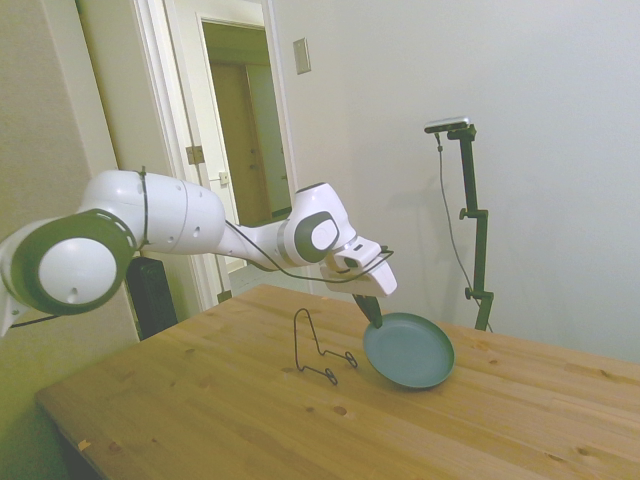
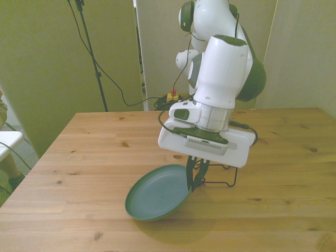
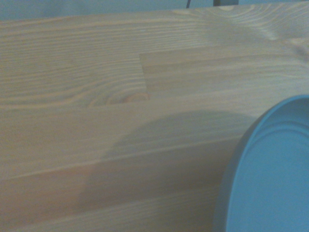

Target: Load the plate

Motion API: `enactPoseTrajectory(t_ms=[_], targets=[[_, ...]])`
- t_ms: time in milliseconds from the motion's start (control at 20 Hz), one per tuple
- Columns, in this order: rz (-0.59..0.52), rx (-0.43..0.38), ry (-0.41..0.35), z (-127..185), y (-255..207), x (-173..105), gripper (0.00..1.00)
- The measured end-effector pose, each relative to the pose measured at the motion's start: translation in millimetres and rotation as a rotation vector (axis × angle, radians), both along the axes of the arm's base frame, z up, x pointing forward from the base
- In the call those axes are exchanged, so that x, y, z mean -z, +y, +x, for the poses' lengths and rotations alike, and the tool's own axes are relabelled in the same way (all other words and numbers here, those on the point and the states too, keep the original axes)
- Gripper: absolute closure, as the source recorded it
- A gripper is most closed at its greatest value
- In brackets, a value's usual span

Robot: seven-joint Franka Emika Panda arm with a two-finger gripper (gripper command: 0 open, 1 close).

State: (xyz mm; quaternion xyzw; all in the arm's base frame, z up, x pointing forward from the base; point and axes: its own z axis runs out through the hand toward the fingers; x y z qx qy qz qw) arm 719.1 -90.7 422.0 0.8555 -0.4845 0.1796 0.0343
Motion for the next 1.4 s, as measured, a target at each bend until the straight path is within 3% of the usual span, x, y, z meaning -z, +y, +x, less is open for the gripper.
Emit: enactPoseTrajectory(t_ms=[200,650,1050,1400], targets=[[0.041,-0.027,-0.038,-33.2,-2.5,-15.2,1.0],[0.132,-0.171,-0.1,-86.4,0.7,-48.0,1.0],[0.211,-0.33,-0.145,-103.1,3.8,-66.5,1.0],[0.232,-0.376,-0.171,-114.1,14.1,-77.7,1.0]])
